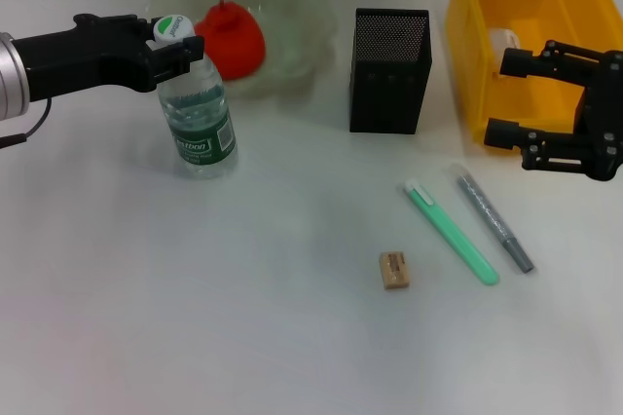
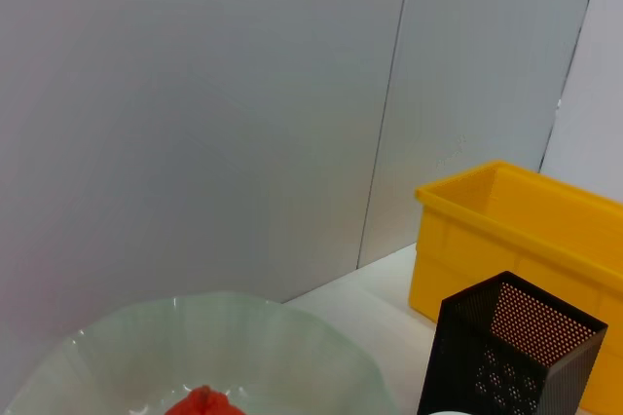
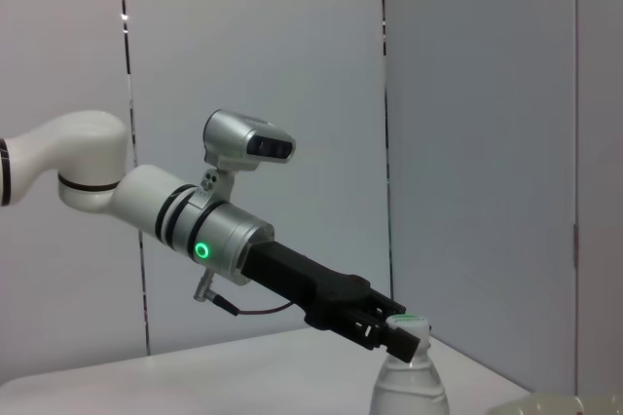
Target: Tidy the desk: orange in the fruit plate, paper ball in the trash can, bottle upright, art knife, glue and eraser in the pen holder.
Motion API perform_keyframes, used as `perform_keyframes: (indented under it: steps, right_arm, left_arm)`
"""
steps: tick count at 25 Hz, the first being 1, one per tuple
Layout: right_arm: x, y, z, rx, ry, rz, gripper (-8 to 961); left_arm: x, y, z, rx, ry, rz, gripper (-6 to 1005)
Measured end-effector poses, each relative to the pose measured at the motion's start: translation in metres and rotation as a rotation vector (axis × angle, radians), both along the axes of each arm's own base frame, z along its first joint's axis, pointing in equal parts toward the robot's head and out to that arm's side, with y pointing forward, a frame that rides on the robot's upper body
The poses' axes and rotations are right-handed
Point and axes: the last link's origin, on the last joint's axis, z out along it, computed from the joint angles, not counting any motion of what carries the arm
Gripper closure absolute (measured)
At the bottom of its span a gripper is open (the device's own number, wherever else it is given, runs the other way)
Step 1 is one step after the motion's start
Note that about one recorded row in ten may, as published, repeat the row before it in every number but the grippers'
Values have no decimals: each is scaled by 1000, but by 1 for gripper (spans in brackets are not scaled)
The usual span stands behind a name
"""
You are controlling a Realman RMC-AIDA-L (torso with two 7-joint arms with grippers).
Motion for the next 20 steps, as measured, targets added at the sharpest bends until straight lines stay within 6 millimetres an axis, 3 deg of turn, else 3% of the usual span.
perform_keyframes:
  steps: [7, 12, 15, 17, 20]
  right_arm:
    - [0, 1, 0, 2, -4, -3, 163]
    - [0, 2, 0, 5, -4, -4, 163]
    - [0, 2, 0, 6, -4, -4, 163]
    - [-1, 3, 2, 1, -2, -13, 163]
    - [-4, 5, 4, -14, -8, -28, 163]
  left_arm:
    - [0, 0, 0, 3, 5, 2, 527]
    - [7, -2, 11, 27, 10, -34, 302]
    - [9, -4, 14, 36, 4, -44, 233]
    - [14, -12, 36, 84, -47, -70, 187]
    - [14, -15, 43, 92, -65, -76, 187]
